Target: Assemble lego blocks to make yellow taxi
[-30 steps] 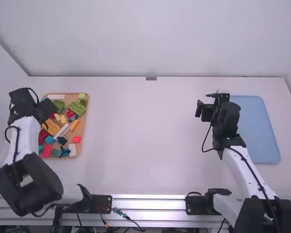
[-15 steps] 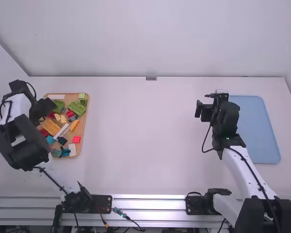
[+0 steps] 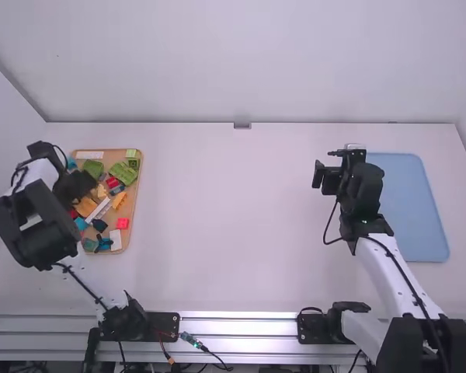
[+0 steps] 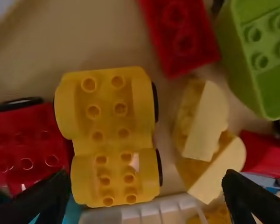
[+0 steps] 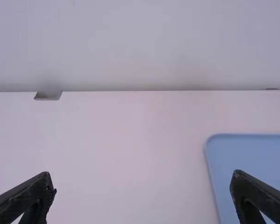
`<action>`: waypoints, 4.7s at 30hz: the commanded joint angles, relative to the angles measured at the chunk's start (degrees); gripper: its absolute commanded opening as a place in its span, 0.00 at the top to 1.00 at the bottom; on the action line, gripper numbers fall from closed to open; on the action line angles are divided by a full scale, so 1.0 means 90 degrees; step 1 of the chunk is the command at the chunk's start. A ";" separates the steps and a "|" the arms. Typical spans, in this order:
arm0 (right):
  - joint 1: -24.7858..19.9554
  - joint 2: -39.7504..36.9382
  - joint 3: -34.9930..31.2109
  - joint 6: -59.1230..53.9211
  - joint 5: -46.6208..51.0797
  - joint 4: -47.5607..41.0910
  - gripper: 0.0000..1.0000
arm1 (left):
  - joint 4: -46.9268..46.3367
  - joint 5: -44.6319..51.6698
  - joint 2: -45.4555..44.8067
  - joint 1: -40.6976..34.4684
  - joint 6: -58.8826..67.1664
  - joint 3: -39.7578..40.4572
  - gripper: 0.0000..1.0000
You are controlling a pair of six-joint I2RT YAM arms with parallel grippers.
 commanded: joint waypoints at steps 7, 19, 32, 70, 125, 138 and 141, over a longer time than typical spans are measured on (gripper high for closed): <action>0.0005 0.0029 0.0124 -0.0012 0.0007 0.0017 0.01 | 0.0324 -0.0143 0.0037 0.0092 0.0019 -0.0510 0.19; 0.0002 0.0029 0.0124 -0.0012 0.0005 0.0019 0.01 | 0.0074 -0.0631 0.0037 0.0112 -0.0240 -0.0556 0.18; 0.0002 0.0029 0.0124 -0.0010 0.0002 0.0017 0.01 | 0.0897 -0.0585 0.0037 0.0092 -0.0194 -0.1069 0.17; -0.0002 0.0029 0.0124 0.0012 -0.0019 -0.0007 0.01 | 0.0560 -0.0117 -0.1340 -0.0316 0.0182 -0.0471 0.98; -0.0165 0.0029 0.0124 0.0056 -0.0039 -0.0138 0.01 | 0.1429 0.0760 -0.1617 -0.7655 0.7045 -0.3155 0.98; -0.0165 0.0029 0.0124 0.0056 -0.0041 -0.0182 0.01 | 0.1548 0.1022 -0.1440 -0.7635 0.7096 -0.3162 0.95; -0.0165 0.0029 0.0124 0.0056 -0.0039 -0.0182 0.01 | 0.1538 0.1020 -0.1365 -0.7638 0.7099 -0.3164 0.95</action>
